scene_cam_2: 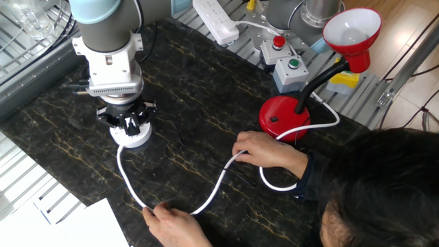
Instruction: Plug in the power cord of the desk lamp, turn on the socket, and light up the desk lamp
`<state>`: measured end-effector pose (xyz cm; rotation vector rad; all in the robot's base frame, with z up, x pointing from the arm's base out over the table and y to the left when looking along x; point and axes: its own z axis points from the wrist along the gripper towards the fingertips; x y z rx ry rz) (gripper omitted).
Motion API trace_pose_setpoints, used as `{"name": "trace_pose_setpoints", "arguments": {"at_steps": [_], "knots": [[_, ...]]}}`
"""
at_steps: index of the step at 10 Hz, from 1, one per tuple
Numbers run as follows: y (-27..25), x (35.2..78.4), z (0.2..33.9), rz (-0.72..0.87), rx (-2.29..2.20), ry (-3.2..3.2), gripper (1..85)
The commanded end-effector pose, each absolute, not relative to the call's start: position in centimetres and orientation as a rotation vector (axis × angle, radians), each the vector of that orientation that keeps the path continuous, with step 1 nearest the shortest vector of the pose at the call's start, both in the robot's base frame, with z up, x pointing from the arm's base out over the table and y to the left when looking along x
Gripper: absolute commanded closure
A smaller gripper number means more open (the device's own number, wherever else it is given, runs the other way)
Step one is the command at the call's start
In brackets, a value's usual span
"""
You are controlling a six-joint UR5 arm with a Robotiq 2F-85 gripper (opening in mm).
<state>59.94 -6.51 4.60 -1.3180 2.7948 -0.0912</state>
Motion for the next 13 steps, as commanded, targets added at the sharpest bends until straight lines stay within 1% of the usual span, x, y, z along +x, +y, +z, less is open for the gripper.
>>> {"name": "trace_pose_setpoints", "arguments": {"at_steps": [1,6,8,13], "knots": [[-6.0,60.0,4.5,-0.079,-1.297,2.796,84.7],[-6.0,60.2,4.8,-0.074,-1.333,2.767,84.7],[-5.8,60.4,4.1,-0.041,-1.332,2.747,84.7],[-5.6,60.8,3.5,-0.059,-1.307,2.744,84.7]]}}
